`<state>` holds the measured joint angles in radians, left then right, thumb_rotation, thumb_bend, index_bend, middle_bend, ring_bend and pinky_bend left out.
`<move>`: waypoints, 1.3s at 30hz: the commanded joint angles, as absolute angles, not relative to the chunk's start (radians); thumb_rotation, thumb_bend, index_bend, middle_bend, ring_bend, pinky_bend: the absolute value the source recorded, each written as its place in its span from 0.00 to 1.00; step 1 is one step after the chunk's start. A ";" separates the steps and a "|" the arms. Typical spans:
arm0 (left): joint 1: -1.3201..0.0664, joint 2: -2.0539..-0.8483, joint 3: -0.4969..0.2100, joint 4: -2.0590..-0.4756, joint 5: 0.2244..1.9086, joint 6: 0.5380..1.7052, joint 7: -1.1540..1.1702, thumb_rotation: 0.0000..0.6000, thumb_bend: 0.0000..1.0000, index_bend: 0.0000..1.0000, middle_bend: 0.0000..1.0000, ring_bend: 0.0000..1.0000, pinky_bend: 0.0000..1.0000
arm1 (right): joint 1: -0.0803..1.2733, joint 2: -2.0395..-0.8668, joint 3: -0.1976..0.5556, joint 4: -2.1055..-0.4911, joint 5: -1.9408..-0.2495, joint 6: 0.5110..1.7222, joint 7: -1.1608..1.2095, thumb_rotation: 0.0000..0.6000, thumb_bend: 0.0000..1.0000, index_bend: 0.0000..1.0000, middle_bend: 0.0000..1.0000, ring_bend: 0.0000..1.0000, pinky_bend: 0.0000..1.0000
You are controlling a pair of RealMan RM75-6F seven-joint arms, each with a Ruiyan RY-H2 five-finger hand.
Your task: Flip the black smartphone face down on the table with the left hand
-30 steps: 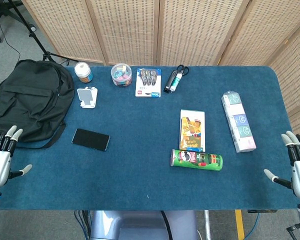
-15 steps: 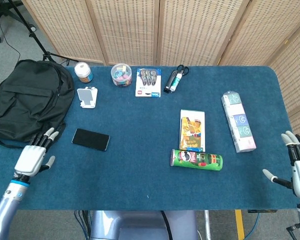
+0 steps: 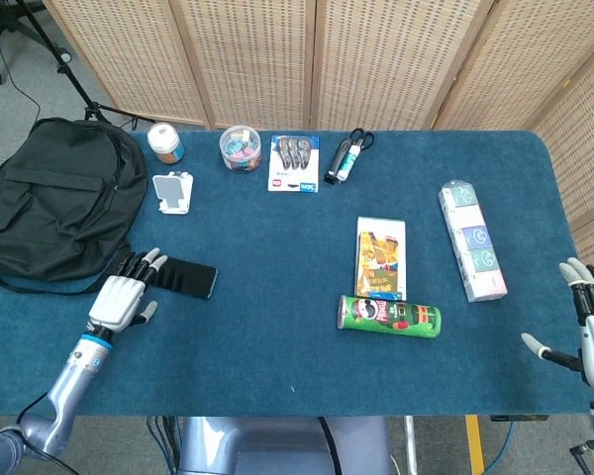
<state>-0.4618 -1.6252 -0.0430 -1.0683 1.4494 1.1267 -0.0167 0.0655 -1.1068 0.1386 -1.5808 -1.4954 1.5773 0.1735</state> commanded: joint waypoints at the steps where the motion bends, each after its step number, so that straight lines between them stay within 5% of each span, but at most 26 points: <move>1: -0.482 -1.654 -0.056 -1.044 1.434 1.097 -0.002 1.00 0.38 0.00 0.00 0.00 0.00 | 0.066 -1.107 0.140 -1.580 -1.492 1.575 0.175 1.00 0.00 0.05 0.00 0.00 0.00; 30: -0.580 -1.749 -0.112 -0.934 1.350 0.949 0.022 1.00 0.40 0.00 0.00 0.00 0.00 | 0.068 -1.102 0.147 -1.578 -1.471 1.559 0.188 1.00 0.00 0.05 0.00 0.00 0.00; 34: -0.588 -1.766 -0.120 -0.906 1.355 0.962 0.008 1.00 0.45 0.02 0.00 0.00 0.00 | 0.068 -1.103 0.147 -1.578 -1.472 1.560 0.187 1.00 0.00 0.05 0.00 0.00 0.00; 39: -0.587 -1.782 -0.116 -0.870 1.381 1.008 -0.017 1.00 0.61 0.15 0.00 0.00 0.00 | 0.067 -1.103 0.146 -1.578 -1.474 1.562 0.190 1.00 0.00 0.05 0.00 0.00 0.00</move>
